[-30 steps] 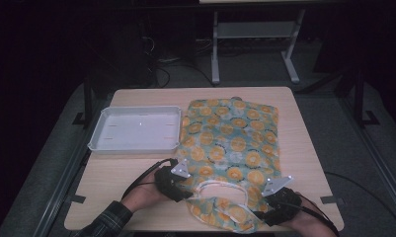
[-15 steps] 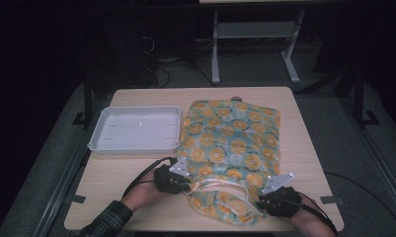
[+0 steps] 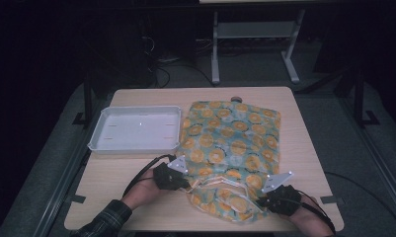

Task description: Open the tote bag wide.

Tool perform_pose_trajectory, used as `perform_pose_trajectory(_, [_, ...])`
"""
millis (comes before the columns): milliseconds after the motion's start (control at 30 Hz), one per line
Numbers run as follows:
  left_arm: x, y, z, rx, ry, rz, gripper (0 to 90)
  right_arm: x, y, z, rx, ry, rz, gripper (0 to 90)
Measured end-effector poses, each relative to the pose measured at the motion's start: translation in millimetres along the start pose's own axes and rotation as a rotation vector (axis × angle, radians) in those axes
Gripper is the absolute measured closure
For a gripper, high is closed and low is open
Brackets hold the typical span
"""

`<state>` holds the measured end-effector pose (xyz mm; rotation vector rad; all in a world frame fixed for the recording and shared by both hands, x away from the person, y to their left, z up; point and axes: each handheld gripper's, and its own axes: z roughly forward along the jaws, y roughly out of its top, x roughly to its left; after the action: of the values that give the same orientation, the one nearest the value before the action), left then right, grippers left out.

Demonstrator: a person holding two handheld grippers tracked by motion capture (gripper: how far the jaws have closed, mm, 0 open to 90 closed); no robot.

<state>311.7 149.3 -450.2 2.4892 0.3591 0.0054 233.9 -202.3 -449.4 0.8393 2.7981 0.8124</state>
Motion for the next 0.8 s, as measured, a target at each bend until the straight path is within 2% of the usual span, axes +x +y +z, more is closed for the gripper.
perform_pose_trajectory(300, [-3.9,1.0,-11.2,-0.045,-0.015,-0.009,89.5,1.8,0.6,-11.7,-0.057,-0.009,0.005,88.9])
perform_pose_trajectory(467, [-14.1,-0.7,-17.8,-0.057,-0.041,-0.012,89.5,4.9,-2.6,-16.1,-0.062,-0.008,0.008,89.0])
perform_pose_trajectory(533, [-22.9,-1.6,-24.2,-0.067,-0.061,-0.014,89.5,9.3,-1.6,-21.1,-0.085,-0.006,0.01,89.0])
perform_pose_trajectory(567, [-22.9,-1.6,-24.2,-0.067,-0.061,-0.014,89.5,10.7,-2.2,-22.3,-0.086,-0.009,0.004,89.0])
perform_pose_trajectory(600, [-28.3,-1.2,-26.9,-0.072,-0.083,-0.023,89.5,12.4,-3.2,-23.3,-0.09,-0.011,0.003,89.0])
perform_pose_trajectory(667, [-30.9,-1.0,-27.4,-0.071,-0.085,-0.027,89.4,15.5,-5.5,-25.1,-0.094,-0.006,0.005,89.0])
perform_pose_trajectory(700, [-36.6,0.2,-28.8,-0.067,-0.087,-0.015,89.5,16.8,-7.1,-26.1,-0.095,-0.005,0.002,89.0])
perform_pose_trajectory(800, [-37.3,1.4,-31.3,-0.074,-0.086,-0.017,89.5,18.2,-7.6,-28.5,-0.1,-0.008,0.0,88.9])
